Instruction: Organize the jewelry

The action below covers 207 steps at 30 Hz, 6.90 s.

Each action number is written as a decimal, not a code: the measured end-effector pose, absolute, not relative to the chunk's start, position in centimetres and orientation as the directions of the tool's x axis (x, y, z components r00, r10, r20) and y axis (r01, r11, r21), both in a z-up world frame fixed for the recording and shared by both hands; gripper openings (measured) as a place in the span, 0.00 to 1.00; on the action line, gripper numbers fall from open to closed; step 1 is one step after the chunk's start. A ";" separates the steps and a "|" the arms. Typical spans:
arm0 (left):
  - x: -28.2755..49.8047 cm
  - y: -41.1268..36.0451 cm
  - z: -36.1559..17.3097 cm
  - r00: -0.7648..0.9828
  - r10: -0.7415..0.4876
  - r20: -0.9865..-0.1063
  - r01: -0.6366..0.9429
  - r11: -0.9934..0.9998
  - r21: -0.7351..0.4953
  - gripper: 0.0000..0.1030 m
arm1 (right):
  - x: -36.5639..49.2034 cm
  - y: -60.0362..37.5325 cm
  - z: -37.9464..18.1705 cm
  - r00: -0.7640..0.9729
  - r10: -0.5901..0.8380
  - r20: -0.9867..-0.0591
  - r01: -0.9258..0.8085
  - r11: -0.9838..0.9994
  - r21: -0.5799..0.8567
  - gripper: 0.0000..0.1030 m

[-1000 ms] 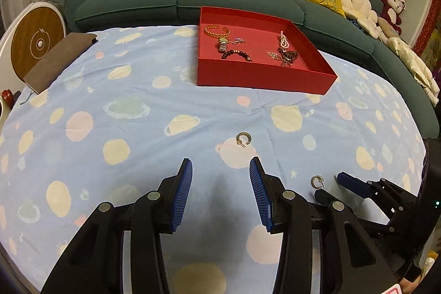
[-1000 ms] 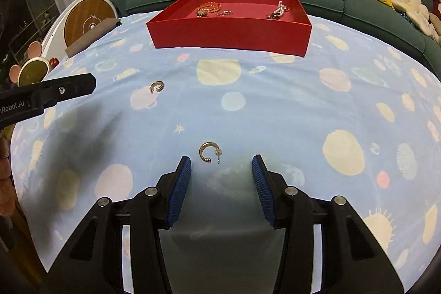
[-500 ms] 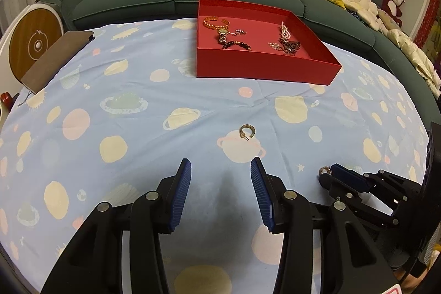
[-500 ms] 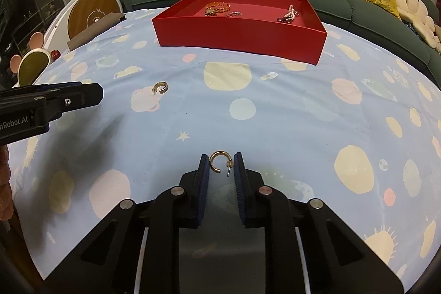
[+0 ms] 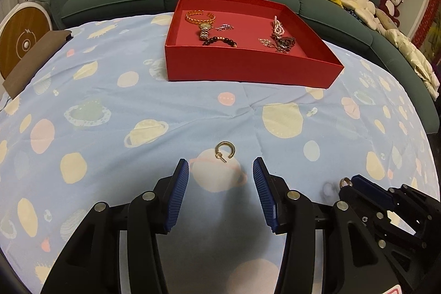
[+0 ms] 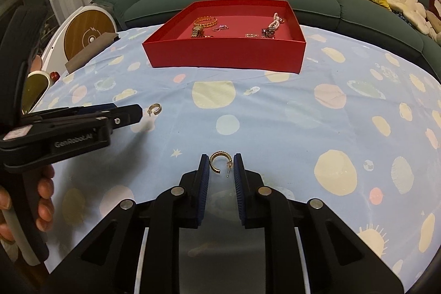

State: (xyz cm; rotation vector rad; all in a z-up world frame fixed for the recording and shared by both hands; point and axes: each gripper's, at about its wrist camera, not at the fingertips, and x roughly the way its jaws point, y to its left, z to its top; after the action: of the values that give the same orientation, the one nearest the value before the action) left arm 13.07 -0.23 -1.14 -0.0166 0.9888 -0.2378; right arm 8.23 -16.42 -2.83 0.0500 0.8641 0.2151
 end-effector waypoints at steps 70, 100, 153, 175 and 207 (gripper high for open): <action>30.6 -2.4 6.1 0.585 -0.404 -0.703 0.255 0.915 -0.313 0.00 | 29.6 -17.3 2.1 0.717 0.202 -0.667 -0.104 0.977 0.185 0.17; 9.2 3.5 10.5 0.712 -0.264 -0.650 0.148 0.962 -0.228 0.52 | 6.5 -21.3 7.6 0.819 0.146 -0.555 -0.028 0.976 0.215 0.67; 11.6 -1.3 4.5 0.685 -0.079 -0.724 0.119 0.993 0.004 0.52 | 9.0 -16.3 3.1 0.763 0.070 -0.642 -0.023 0.996 0.081 0.78; 11.7 -1.3 4.3 0.690 -0.045 -0.722 0.093 0.995 0.027 0.52 | 9.3 -16.2 2.9 0.763 0.063 -0.643 -0.007 0.996 0.088 0.80; 11.7 -1.5 4.6 0.708 -0.016 -0.707 0.074 0.996 0.052 0.52 | 9.4 -16.5 3.0 0.767 0.058 -0.639 0.000 0.996 0.090 0.80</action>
State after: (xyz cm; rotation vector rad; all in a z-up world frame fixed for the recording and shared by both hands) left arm 11.66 -1.51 4.59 0.0789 0.7834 -0.0499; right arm 9.39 -16.50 2.98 0.0867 0.6960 0.0317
